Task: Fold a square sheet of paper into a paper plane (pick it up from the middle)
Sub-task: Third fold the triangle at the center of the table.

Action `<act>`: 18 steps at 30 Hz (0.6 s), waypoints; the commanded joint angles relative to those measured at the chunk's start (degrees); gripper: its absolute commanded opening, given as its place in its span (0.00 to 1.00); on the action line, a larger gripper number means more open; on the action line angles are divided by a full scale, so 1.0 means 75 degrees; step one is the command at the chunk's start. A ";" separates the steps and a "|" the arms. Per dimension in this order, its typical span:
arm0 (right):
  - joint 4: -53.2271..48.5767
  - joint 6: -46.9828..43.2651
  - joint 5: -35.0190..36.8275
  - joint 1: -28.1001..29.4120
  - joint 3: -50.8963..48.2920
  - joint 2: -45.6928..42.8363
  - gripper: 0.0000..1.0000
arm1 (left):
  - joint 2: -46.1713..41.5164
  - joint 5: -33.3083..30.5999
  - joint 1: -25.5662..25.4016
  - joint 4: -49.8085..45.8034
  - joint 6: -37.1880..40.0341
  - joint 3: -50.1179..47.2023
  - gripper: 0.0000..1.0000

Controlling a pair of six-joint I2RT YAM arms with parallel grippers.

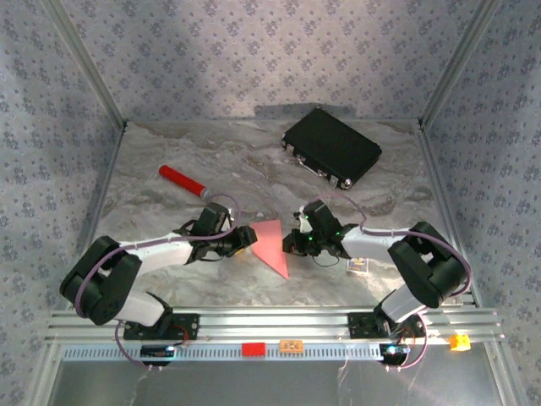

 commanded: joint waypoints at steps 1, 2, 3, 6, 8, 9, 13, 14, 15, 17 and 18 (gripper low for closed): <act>0.0190 -0.0029 -0.0176 -0.0079 -0.0110 -0.0179 0.06 | 0.0113 0.0391 0.0099 0.0399 0.0070 0.0233 0.56; 0.0224 -0.0010 -0.0189 -0.0091 -0.0124 -0.0185 0.06 | 0.0132 0.0437 0.0117 0.0436 0.0063 0.0227 0.57; 0.0232 -0.0001 -0.0198 -0.0092 -0.0124 -0.0190 0.06 | 0.0161 0.0456 0.0119 0.0474 0.0058 0.0236 0.57; 0.0240 0.0006 -0.0196 -0.0106 -0.0150 -0.0196 0.06 | 0.0245 0.0552 0.0154 0.0572 0.0046 0.0265 0.58; 0.0259 0.0013 -0.0194 -0.0121 -0.0159 -0.0213 0.06 | 0.0303 0.0609 0.0161 0.0620 0.0034 0.0282 0.58; 0.0265 0.0018 -0.0186 -0.0121 -0.0171 -0.0207 0.06 | 0.0352 0.0634 0.0166 0.0621 0.0034 0.0307 0.58; 0.0290 0.0040 -0.0176 -0.0147 -0.0215 -0.0248 0.05 | 0.0464 0.0669 0.0163 0.0710 -0.0022 0.0304 0.59; 0.0299 0.0049 -0.0155 -0.0152 -0.0234 -0.0262 0.05 | 0.0490 0.0676 0.0158 0.0711 -0.0024 0.0305 0.59; 0.0330 0.0055 -0.0153 -0.0156 -0.0262 -0.0283 0.05 | 0.0503 0.0659 0.0165 0.0698 -0.0025 0.0318 0.59; 0.0366 0.0077 -0.0160 -0.0164 -0.0288 -0.0300 0.05 | 0.0487 0.0642 0.0166 0.0648 -0.0013 0.0341 0.59; 0.0372 0.0083 -0.0170 -0.0179 -0.0294 -0.0305 0.05 | 0.0460 0.0604 0.0156 0.0598 -0.0007 0.0342 0.59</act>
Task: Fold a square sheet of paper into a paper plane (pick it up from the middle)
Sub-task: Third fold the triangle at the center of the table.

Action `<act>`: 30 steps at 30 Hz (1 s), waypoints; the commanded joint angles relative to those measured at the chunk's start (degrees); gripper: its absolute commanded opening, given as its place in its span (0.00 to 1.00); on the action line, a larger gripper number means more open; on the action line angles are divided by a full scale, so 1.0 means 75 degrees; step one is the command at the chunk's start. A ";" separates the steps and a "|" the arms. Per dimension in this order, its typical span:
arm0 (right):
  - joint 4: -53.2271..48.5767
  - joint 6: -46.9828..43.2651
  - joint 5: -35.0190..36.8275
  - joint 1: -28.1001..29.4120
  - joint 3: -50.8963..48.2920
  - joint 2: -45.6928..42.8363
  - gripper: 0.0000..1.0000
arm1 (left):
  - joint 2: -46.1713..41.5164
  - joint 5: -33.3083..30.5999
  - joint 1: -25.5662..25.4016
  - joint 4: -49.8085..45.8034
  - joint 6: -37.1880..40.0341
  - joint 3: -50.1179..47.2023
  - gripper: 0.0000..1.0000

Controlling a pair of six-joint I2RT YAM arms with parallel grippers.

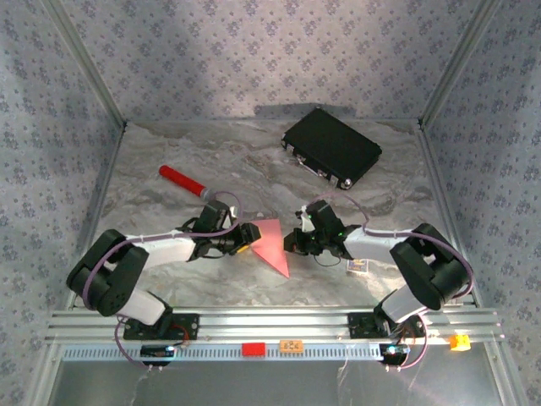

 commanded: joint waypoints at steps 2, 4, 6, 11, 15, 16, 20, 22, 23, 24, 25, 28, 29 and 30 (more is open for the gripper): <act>0.0112 0.0072 -0.0050 -0.0066 -0.0111 -0.0168 0.05 | -0.0089 -0.0018 0.0040 -0.0049 -0.0004 0.0201 0.60; 0.0117 0.0092 -0.0078 -0.0072 -0.0113 -0.0177 0.05 | -0.0219 -0.0170 0.0047 -0.0206 0.0028 0.0161 0.61; 0.0123 0.0088 -0.0057 -0.0085 -0.0130 -0.0185 0.05 | -0.0293 -0.0214 0.0055 -0.0267 0.0043 0.0140 0.63; 0.0173 0.0123 -0.0022 -0.0084 -0.0172 -0.0204 0.05 | -0.0231 -0.0103 0.0059 -0.0223 0.0056 0.0153 0.63; 0.0226 0.0148 -0.0037 -0.0103 -0.0201 -0.0199 0.05 | -0.0113 0.0023 0.0054 -0.0048 -0.0003 0.0155 0.63; 0.0234 0.0155 -0.0043 -0.0107 -0.0208 -0.0212 0.05 | -0.0076 0.0056 0.0056 -0.0006 -0.0016 0.0160 0.63; 0.0281 0.0180 -0.0056 -0.0109 -0.0242 -0.0217 0.05 | 0.0048 0.0153 0.0054 0.0202 -0.0080 0.0140 0.63; 0.0293 0.0172 -0.0029 -0.0113 -0.0254 -0.0204 0.05 | 0.0131 0.0197 0.0059 0.0263 -0.0118 0.0162 0.63; 0.0313 0.0165 -0.0043 -0.0115 -0.0265 -0.0207 0.05 | 0.0157 0.0226 0.0059 0.0270 -0.0130 0.0179 0.62; 0.0329 0.0164 -0.0037 -0.0118 -0.0276 -0.0224 0.05 | 0.0198 0.0244 0.0057 0.0268 -0.0138 0.0219 0.62; 0.0340 0.0169 -0.0026 -0.0122 -0.0291 -0.0233 0.05 | 0.0222 0.0270 0.0056 0.0260 -0.0145 0.0251 0.62; 0.0285 0.0182 -0.0038 -0.0145 -0.0277 -0.0279 0.05 | 0.0251 0.0250 0.0058 0.0222 -0.0118 0.0316 0.62; 0.0260 0.0175 -0.0038 -0.0152 -0.0267 -0.0301 0.05 | 0.0235 0.0256 0.0059 0.0251 -0.0142 0.0310 0.62; 0.0229 0.0172 -0.0030 -0.0144 -0.0280 -0.0331 0.05 | 0.0221 0.0230 0.0056 0.0308 -0.0193 0.0284 0.62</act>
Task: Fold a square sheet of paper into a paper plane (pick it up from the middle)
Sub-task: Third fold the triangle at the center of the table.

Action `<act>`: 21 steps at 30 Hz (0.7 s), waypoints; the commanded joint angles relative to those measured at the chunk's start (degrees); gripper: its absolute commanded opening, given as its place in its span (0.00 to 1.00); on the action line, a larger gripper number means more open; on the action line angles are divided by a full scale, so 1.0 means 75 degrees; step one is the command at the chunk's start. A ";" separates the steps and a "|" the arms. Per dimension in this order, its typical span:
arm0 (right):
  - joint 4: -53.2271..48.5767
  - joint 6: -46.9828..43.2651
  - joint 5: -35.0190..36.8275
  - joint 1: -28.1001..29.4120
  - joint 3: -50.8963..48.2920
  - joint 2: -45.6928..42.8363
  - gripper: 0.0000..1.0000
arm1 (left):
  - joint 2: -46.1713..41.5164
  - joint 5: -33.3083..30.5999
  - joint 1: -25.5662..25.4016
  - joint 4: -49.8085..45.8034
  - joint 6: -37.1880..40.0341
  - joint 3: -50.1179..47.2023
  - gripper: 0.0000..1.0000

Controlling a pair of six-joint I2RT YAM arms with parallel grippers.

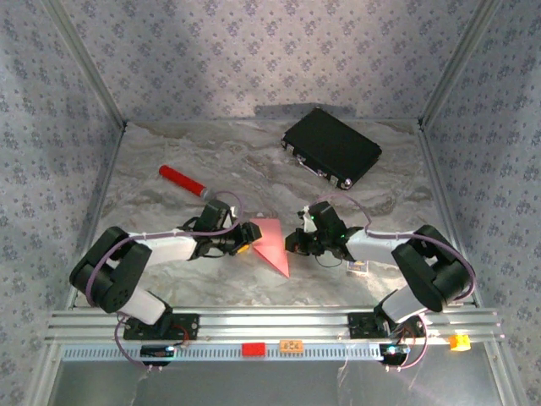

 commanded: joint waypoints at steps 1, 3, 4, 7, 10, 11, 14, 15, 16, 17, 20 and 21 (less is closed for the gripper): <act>-0.0033 0.0107 -0.0010 -0.0055 -0.0078 -0.0220 0.05 | 0.0014 0.0145 0.0025 0.0267 -0.0132 0.0157 0.62; -0.0037 0.0074 -0.0026 -0.0071 -0.0070 -0.0225 0.05 | -0.0030 0.0148 0.0024 0.0211 -0.0108 0.0161 0.62; -0.0037 0.0078 -0.0011 -0.0075 -0.0059 -0.0222 0.05 | -0.0042 0.0150 0.0029 0.0136 -0.0058 0.0177 0.62; -0.0060 0.0036 0.0027 -0.0082 -0.0083 -0.0213 0.05 | -0.0110 0.0152 0.0032 0.0121 0.0005 0.0129 0.62; -0.0024 0.0024 0.0040 -0.0100 -0.0067 -0.0185 0.05 | -0.0102 0.0173 0.0044 0.0364 -0.0122 -0.0002 0.62; -0.0013 0.0020 0.0027 -0.0110 -0.0044 -0.0141 0.05 | -0.0091 0.0222 0.0043 0.0450 -0.0140 -0.0015 0.62; -0.0037 -0.0039 -0.0026 -0.0102 0.0041 -0.0032 0.05 | -0.0061 0.0269 0.0055 0.0602 -0.0233 -0.0047 0.62; -0.0010 -0.0017 -0.0036 -0.0108 0.0040 -0.0011 0.05 | -0.0049 0.0316 0.0076 0.0645 -0.0253 -0.0024 0.62; 0.0015 -0.0015 -0.0054 -0.0113 0.0035 0.0005 0.05 | -0.0037 0.0356 0.0079 0.0660 -0.0232 -0.0002 0.61; 0.0025 -0.0015 -0.0067 -0.0112 0.0028 0.0010 0.05 | -0.0032 0.0354 0.0073 0.0642 -0.0216 0.0020 0.61; 0.0012 -0.0016 -0.0078 -0.0120 0.0015 0.0012 0.05 | 0.0046 0.0371 0.0085 0.0643 -0.0209 0.0038 0.59; 0.0025 -0.0017 -0.0091 -0.0119 0.0017 0.0018 0.05 | 0.0088 0.0393 0.0091 0.0682 -0.0229 0.0049 0.58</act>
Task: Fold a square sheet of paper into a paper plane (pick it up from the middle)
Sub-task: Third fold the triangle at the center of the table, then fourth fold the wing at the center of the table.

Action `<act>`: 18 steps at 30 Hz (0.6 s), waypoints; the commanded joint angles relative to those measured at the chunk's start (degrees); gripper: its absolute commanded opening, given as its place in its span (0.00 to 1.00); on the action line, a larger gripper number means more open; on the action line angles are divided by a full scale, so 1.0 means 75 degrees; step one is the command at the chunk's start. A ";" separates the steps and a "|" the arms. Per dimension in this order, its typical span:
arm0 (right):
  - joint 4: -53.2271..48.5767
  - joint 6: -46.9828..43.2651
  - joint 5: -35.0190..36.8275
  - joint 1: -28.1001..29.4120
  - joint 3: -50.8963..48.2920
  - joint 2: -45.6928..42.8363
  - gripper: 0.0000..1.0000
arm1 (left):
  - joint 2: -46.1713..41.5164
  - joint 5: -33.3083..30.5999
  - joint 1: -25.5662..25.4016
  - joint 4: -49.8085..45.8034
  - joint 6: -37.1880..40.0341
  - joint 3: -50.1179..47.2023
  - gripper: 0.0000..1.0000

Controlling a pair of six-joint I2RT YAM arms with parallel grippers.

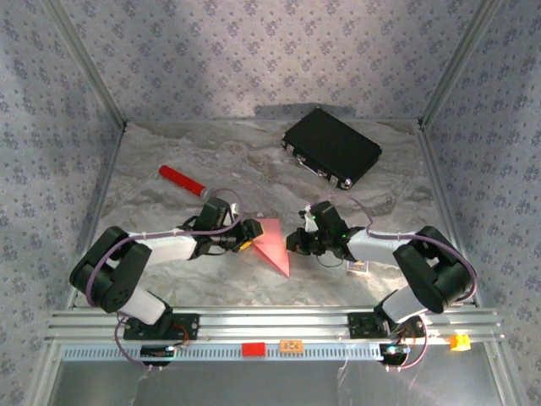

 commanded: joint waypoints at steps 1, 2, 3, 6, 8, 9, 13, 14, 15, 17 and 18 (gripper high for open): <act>0.0019 -0.0010 -0.0099 -0.0049 0.0042 0.0064 0.05 | 0.0129 0.0247 0.0047 0.0233 -0.0029 0.0052 0.56; 0.0019 -0.0015 -0.0098 -0.0050 0.0050 0.0058 0.05 | 0.0168 0.0281 0.0051 0.0254 -0.0012 0.0074 0.54; 0.0019 -0.0021 -0.0100 -0.0049 0.0044 0.0054 0.05 | 0.0196 0.0301 0.0053 0.0282 -0.0017 0.0096 0.51; 0.0019 -0.0024 -0.0108 -0.0050 0.0020 0.0045 0.05 | 0.0306 0.0347 0.0059 0.0353 -0.0017 0.0185 0.44; 0.0008 -0.0031 -0.0106 -0.0062 0.0004 0.0018 0.06 | 0.0432 0.0444 0.0081 0.0417 -0.0001 0.0279 0.39; 0.0008 -0.0022 -0.0097 -0.0064 0.0002 0.0012 0.06 | 0.0493 0.0495 0.0091 0.0461 -0.0011 0.0307 0.37; -0.0010 -0.0042 -0.0093 -0.0061 0.0003 0.0001 0.07 | 0.0699 0.0641 0.0160 0.0544 0.0045 0.0412 0.19; -0.0015 -0.0037 -0.0089 -0.0061 -0.0005 -0.0020 0.08 | 0.0721 0.0681 0.0182 0.0587 0.0043 0.0410 0.14; -0.0037 -0.0036 -0.0069 -0.0063 -0.0009 -0.0045 0.09 | 0.0727 0.0727 0.0202 0.0648 0.0037 0.0404 0.10; -0.0172 -0.0057 0.0034 -0.0049 -0.0021 -0.0175 0.13 | 0.0652 0.0728 0.0211 0.0646 0.0030 0.0360 0.05; -0.0274 -0.0077 0.0125 -0.0049 -0.0021 -0.0252 0.15 | 0.0608 0.0696 0.0217 0.0625 0.0031 0.0338 0.03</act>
